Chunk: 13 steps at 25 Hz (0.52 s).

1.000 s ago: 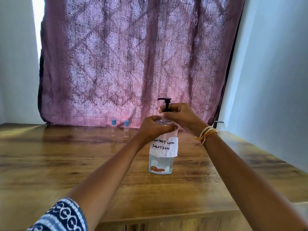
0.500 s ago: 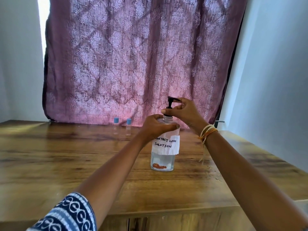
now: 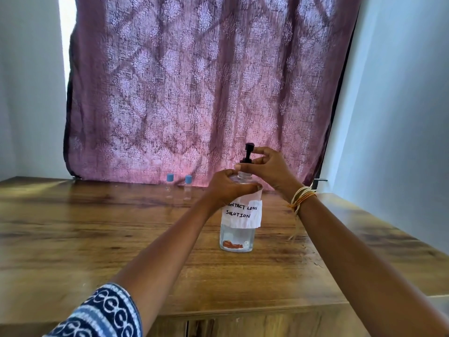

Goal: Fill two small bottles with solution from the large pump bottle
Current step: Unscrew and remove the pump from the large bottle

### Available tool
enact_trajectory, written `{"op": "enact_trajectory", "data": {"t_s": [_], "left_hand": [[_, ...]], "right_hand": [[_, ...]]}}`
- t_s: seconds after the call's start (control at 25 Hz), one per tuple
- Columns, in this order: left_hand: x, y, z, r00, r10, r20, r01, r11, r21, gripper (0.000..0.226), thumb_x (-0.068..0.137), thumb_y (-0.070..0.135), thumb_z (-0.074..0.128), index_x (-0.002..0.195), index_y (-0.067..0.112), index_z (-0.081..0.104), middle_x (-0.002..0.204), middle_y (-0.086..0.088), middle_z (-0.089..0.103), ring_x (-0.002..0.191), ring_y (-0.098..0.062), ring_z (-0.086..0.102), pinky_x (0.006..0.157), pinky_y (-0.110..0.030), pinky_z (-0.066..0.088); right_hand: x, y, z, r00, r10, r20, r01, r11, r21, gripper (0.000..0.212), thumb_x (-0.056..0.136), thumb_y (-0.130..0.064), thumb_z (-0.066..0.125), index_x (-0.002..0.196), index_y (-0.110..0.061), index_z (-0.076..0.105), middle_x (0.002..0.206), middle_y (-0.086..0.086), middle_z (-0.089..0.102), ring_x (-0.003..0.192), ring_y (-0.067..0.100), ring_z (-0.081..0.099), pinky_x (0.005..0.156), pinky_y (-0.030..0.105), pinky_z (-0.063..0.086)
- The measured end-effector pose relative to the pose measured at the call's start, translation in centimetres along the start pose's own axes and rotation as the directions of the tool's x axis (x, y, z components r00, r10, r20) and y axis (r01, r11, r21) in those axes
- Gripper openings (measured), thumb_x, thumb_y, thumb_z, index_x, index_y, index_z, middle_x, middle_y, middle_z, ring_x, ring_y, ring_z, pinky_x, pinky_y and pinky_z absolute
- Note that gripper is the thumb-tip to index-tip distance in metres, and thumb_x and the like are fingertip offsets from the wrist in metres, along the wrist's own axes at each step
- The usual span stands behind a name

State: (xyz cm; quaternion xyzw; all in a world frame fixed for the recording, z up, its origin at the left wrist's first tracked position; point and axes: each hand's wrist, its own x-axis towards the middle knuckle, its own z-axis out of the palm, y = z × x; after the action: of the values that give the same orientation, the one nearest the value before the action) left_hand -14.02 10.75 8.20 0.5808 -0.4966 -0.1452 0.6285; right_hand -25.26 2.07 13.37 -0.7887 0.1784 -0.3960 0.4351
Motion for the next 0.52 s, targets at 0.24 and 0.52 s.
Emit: {"op": "enact_trajectory", "data": {"t_s": [0.24,0.52], "left_hand": [[-0.06,0.02,-0.06,1.000,-0.014,0.007,0.014,1.000,-0.011,0.032,0.058,0.034,0.089,0.079,0.026,0.067,0.070,0.013,0.074,0.063,-0.005,0.072,0.051,-0.015,0.052],[0.03,-0.09,0.00,1.000,0.009,0.016,-0.009,1.000,-0.027,0.029,0.057,0.036,0.088,0.077,0.027,0.069,0.069,0.017,0.074,0.066,-0.006,0.072,0.052,-0.014,0.052]], "right_hand": [[0.03,0.20,-0.49,0.996,0.010,0.090,-0.026,0.983,0.181,0.048,0.077,-0.001,0.075,0.121,-0.011,0.059,0.094,0.010,0.076,0.087,0.019,0.074,0.078,0.029,0.058],[-0.01,0.19,0.36,1.000,0.013,-0.017,-0.012,0.997,0.074,0.064,0.069,-0.012,0.085,0.127,-0.008,0.056,0.091,0.015,0.073,0.085,0.027,0.073,0.080,0.037,0.058]]}}
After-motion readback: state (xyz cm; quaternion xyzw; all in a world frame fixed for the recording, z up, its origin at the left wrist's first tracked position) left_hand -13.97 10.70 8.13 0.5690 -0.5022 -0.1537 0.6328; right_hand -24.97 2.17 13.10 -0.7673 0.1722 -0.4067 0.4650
